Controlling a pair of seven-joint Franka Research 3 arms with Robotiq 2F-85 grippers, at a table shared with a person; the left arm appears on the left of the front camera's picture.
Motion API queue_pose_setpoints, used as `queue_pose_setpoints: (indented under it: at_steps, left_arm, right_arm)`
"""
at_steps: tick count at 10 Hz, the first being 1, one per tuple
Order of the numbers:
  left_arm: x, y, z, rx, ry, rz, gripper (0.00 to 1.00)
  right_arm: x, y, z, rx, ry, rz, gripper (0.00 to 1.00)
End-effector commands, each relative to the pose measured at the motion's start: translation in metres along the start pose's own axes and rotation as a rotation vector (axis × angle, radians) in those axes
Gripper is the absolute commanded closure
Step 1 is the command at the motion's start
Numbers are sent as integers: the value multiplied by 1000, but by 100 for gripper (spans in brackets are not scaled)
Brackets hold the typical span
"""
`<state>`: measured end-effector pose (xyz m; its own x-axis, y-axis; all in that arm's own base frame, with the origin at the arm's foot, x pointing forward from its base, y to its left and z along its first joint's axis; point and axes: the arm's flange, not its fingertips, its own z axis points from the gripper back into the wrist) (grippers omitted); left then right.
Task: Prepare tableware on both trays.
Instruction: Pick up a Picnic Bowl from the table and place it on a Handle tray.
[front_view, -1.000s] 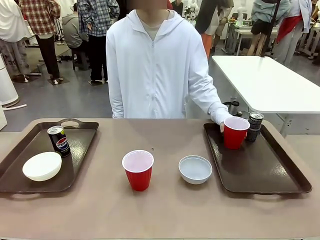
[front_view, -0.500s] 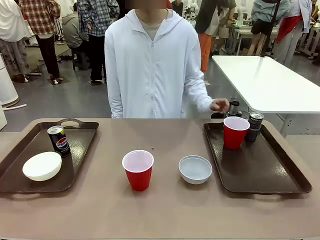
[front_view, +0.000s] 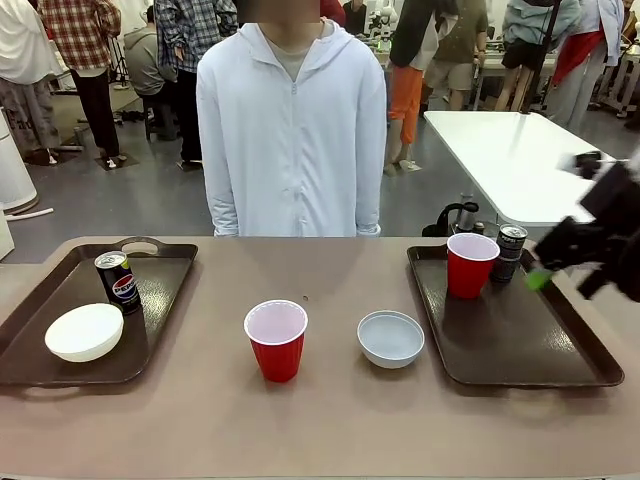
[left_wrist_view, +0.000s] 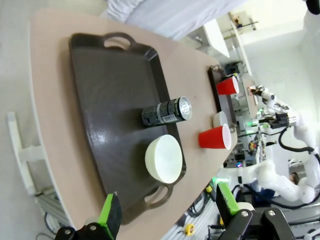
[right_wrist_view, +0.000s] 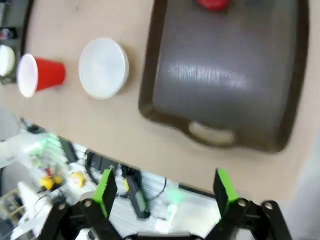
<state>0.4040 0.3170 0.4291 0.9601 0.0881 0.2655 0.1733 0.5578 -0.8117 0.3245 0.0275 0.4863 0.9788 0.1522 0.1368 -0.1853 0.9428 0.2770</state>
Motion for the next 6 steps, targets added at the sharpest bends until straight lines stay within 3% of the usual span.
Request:
queue_pose_setpoints:
  at_steps: [1, 2, 3, 6]
  left_arm:
    - [-3, -2, 0, 0, -5, -6, 0]
    - [-3, -2, 0, 0, -5, -6, 0]
    - [-3, -2, 0, 0, -5, -6, 0]
    - [-3, -2, 0, 0, -5, -6, 0]
  right_arm:
    - [-16, 15, -79, 0, -35, 2, 0]
    - [-13, 18, -78, 113, -12, 27, 0]
    - [17, 12, -21, -12, -10, 15, 0]
    - [17, 12, -21, -12, -10, 15, 0]
